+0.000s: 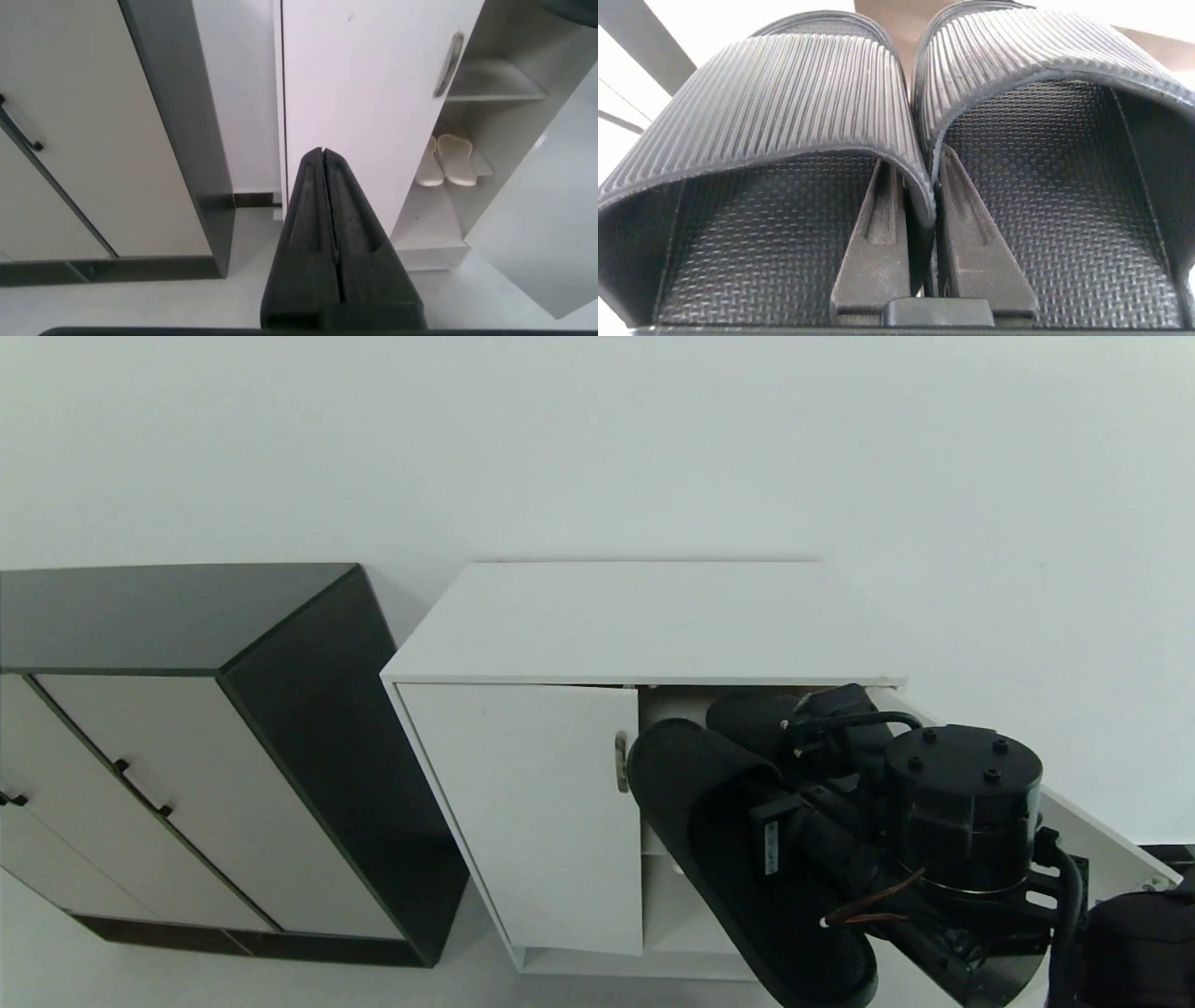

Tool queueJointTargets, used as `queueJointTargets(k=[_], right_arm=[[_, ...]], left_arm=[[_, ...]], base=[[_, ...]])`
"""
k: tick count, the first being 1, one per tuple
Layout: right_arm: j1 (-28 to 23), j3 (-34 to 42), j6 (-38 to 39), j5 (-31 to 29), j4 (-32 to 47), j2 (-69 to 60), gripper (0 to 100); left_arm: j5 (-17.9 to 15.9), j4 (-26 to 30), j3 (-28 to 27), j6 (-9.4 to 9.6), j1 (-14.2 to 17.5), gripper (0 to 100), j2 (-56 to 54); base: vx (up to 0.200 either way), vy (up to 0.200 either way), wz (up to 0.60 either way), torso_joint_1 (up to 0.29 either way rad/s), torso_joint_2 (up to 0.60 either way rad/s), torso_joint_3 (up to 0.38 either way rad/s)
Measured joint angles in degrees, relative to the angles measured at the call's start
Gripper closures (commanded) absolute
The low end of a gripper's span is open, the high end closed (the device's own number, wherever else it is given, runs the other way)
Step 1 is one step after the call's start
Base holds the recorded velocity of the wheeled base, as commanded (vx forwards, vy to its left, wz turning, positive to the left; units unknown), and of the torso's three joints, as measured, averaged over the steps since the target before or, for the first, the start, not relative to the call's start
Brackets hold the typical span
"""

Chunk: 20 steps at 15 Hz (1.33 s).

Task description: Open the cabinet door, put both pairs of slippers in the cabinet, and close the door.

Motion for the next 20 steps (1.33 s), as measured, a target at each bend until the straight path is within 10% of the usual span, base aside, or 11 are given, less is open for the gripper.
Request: queueJointTargets(k=[20], right_arm=[[0.02,0.45,-0.09,-0.10,0.00,0.13,100]], left_arm=[[-0.01,0.00,0.00,0.00,0.00,100,0.00]], base=[[0.000,0.000,0.00,-0.162,0.49,0.324]])
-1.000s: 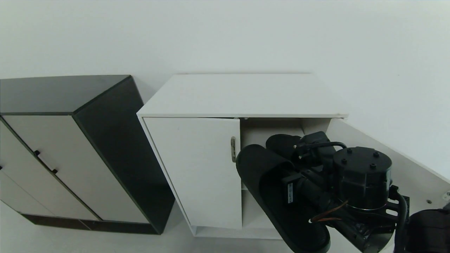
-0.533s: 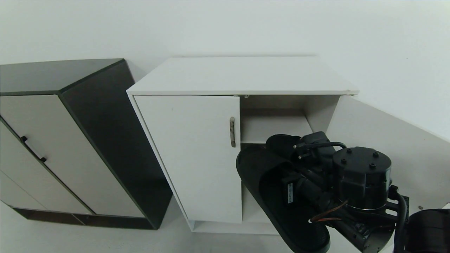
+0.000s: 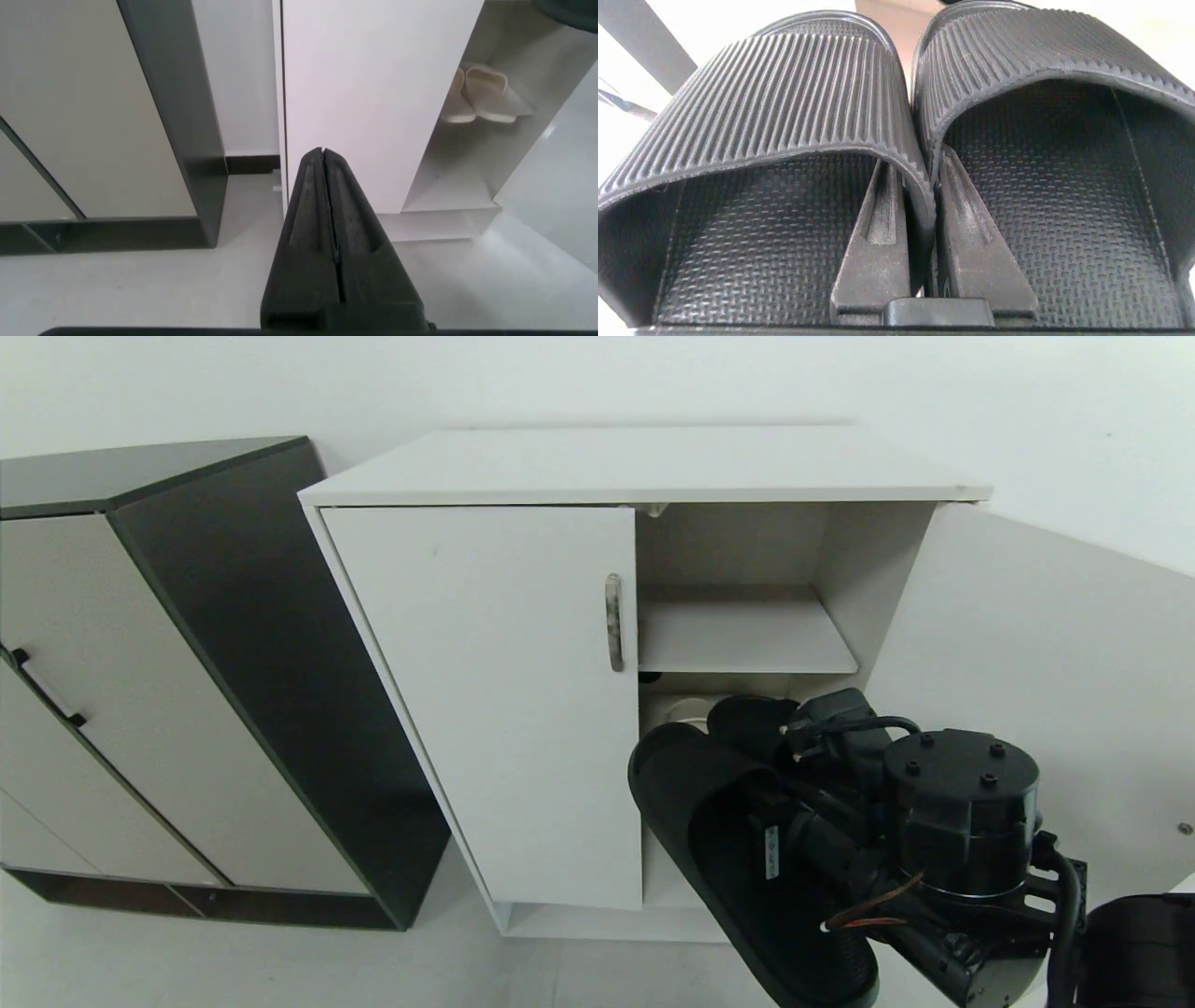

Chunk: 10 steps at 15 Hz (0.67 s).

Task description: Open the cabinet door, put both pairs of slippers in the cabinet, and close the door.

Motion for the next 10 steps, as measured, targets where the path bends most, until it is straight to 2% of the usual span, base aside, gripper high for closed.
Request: queueJointTargets(k=[5,10], right_arm=[[-0.27,0.02,0.00,-0.01,-1.46,0.52,100],[-0.62,0.07,-1.99,-0.15,-2.41,1.07,100]], left_arm=[[0.01,0.02,0.00,-0.02,0.00,100,0.00],[0.04,0.00,0.00,0.00,0.00,100,0.00]], base=[[0.000,0.000,0.00,-0.032,0.41,0.362],[0.000,0.000,0.00,0.001,0.06,0.055]])
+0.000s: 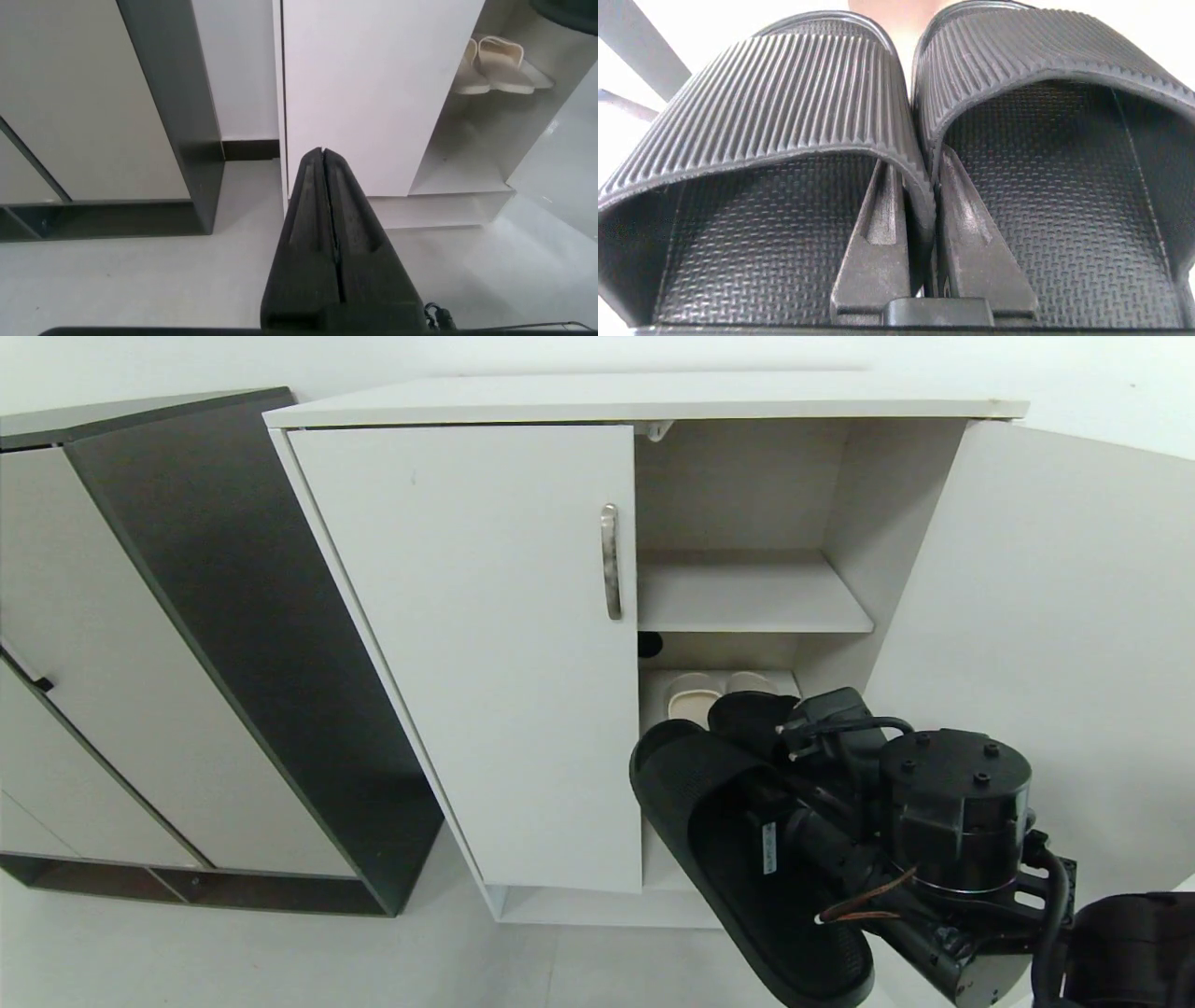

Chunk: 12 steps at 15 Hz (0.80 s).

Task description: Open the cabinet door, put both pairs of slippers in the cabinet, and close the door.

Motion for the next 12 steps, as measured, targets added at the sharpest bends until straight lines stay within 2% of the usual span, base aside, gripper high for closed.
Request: queueJointTargets(k=[2,3,7,9,10,12], right_arm=[[-0.50,-0.82,-1.73,-2.32,-1.39,0.20,100],[-0.54,-2.78,-1.84,-6.24,0.22,0.41,100],[-0.06,-15.18,3.22,-17.26,16.97,0.74,100],[1.21,-21.11,6.10,-22.69,21.49,0.72,100],[1.62,-23.02,6.49,-23.56,21.96,0.67,100],[1.84,-24.48,6.56,-23.72,22.14,0.63,100]], left_arm=[[0.02,0.00,0.00,-0.02,0.00,100,0.00],[0.02,0.00,0.00,0.00,0.00,100,0.00],[0.00,0.00,0.00,0.00,0.00,100,0.00],[0.00,0.02,0.00,0.02,0.00,100,0.00],[-0.04,0.02,0.00,0.09,0.00,100,0.00],[-0.06,0.02,0.00,0.13,0.00,100,0.00]], base=[[0.000,0.000,0.00,0.000,0.00,0.000],[0.000,0.000,0.00,0.000,0.00,0.000],[0.000,0.000,0.00,0.000,0.00,0.000],[0.000,0.000,0.00,0.000,0.00,0.000],[0.000,0.000,0.00,0.000,0.00,0.000],[0.000,-0.200,0.00,0.002,0.00,0.007]])
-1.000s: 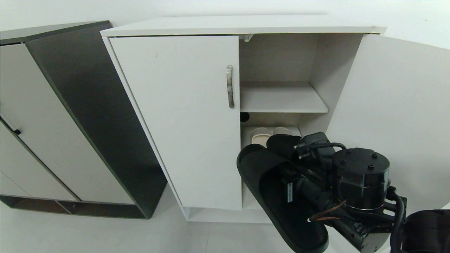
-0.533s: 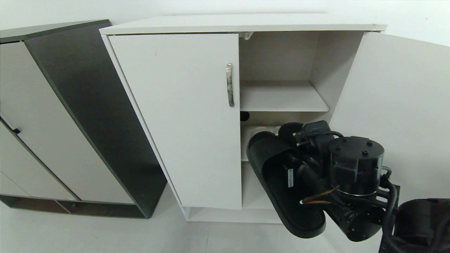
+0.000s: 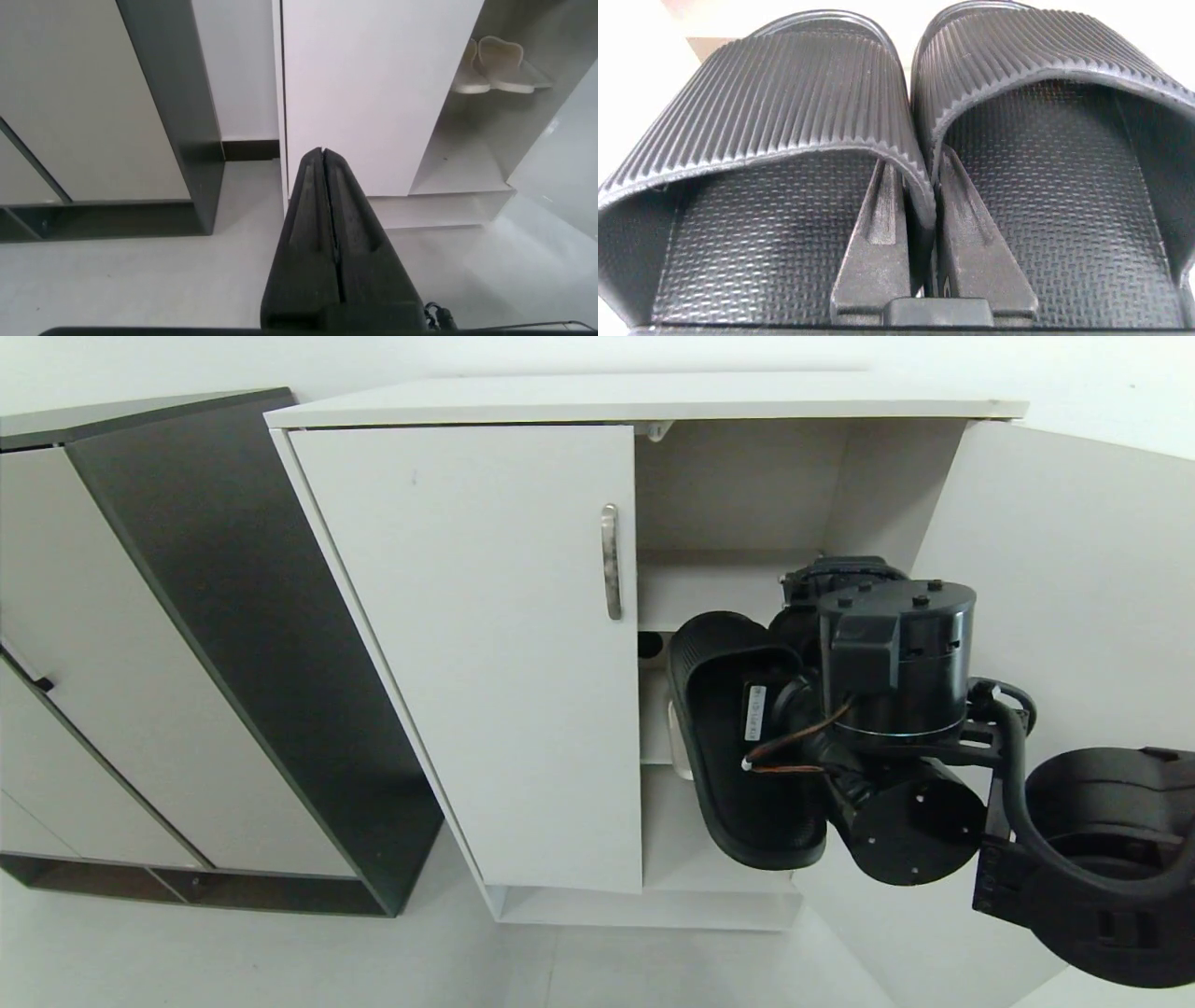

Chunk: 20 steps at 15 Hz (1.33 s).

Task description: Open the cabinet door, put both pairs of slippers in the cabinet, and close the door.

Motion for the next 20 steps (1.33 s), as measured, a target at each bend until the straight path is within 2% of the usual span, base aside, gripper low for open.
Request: queueJointTargets(k=[1,7,11,20], right_arm=[[0.00,-0.27,-0.02,0.05,0.01,0.02,100],[-0.28,-2.26,-0.62,0.32,0.26,0.26,100],[-2.23,-4.82,-1.04,0.57,0.01,1.68,100],[-3.39,-5.67,-2.55,2.32,0.09,2.76,100]], left_arm=[[-0.02,0.00,0.00,0.00,0.00,100,0.00],[-0.05,-0.02,0.00,0.04,-0.06,100,0.00],[0.00,0.02,0.00,0.04,0.05,100,0.00],[0.00,-0.02,0.00,0.01,0.00,100,0.00]], base=[[0.000,-0.200,0.00,0.002,0.00,0.002],[0.000,0.000,0.00,0.000,0.00,0.000],[0.000,0.000,0.00,0.000,0.00,0.000],[0.000,0.000,0.00,0.000,0.00,0.000]])
